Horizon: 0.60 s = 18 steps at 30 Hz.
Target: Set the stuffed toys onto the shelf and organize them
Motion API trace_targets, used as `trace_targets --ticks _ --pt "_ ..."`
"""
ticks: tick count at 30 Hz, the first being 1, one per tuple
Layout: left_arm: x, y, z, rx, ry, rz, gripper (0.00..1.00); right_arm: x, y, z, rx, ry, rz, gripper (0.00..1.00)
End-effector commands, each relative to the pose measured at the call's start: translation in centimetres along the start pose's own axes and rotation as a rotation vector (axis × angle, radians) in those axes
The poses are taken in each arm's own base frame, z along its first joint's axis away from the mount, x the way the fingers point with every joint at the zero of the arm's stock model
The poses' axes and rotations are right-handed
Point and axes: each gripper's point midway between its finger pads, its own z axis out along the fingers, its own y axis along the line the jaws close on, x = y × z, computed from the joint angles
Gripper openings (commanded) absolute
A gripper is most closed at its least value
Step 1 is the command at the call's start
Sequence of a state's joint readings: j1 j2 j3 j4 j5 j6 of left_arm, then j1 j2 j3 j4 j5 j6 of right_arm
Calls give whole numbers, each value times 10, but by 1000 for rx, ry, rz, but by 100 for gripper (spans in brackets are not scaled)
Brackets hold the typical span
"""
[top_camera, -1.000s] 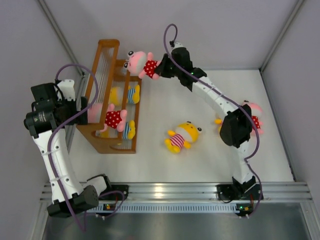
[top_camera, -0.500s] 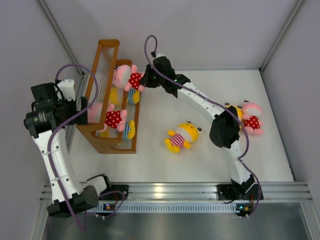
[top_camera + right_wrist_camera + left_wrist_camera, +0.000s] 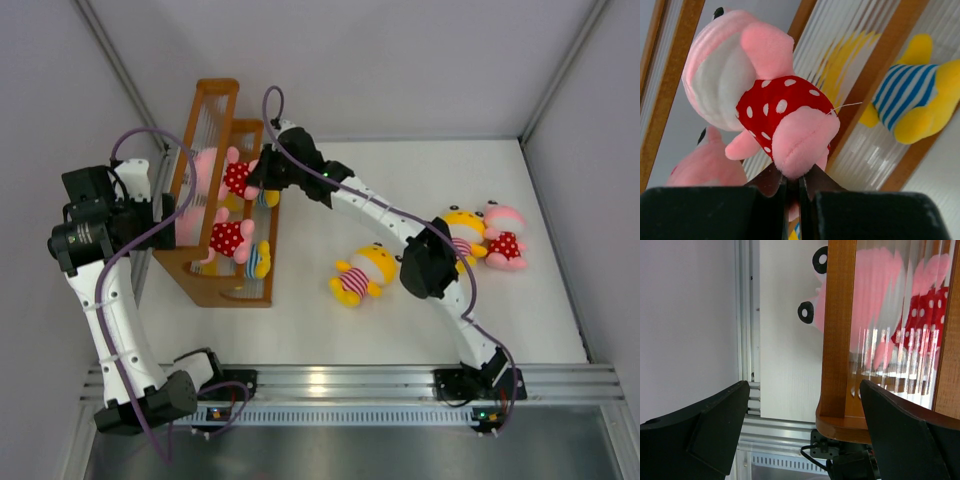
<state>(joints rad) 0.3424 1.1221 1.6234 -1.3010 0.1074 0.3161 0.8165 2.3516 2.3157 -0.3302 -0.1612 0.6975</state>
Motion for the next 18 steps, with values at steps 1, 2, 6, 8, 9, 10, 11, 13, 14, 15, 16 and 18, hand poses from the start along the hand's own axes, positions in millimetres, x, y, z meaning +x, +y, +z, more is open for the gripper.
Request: trace_targets --ticks 1,2,6,8,9,10,11,13,14,15,16,18 --pt "-6 1 -4 -4 -20 12 98 -12 42 2 -126 -45 28 0" --pt "-5 1 -3 -6 -16 10 98 -6 41 5 -127 -32 32 1" --pt "-6 1 -4 -4 -18 15 98 4 39 10 -122 -9 40 7" --pt "-5 0 -3 -1 -18 11 98 4 37 11 -119 -12 43 16" --pt "-5 0 -3 -1 -18 10 98 3 39 11 -125 -14 44 20" --pt "-5 0 -3 -1 -18 10 98 3 41 10 -132 -12 43 23" --pt "-5 0 -3 -1 -18 11 98 0 45 8 -143 -18 41 35" --pt "-5 -1 -3 1 -17 8 98 -3 45 5 -142 -24 30 45" --pt "-5 -1 -4 2 -19 8 98 -8 49 0 -142 -36 21 52" --pt "-4 -1 -3 3 -17 11 98 -11 49 -2 -142 -41 9 54" --pt "-4 -1 -3 6 -13 11 98 -15 52 -5 -146 -50 3 56" --pt "-4 -1 -2 7 -15 8 98 -26 56 -15 -147 -74 -4 61"
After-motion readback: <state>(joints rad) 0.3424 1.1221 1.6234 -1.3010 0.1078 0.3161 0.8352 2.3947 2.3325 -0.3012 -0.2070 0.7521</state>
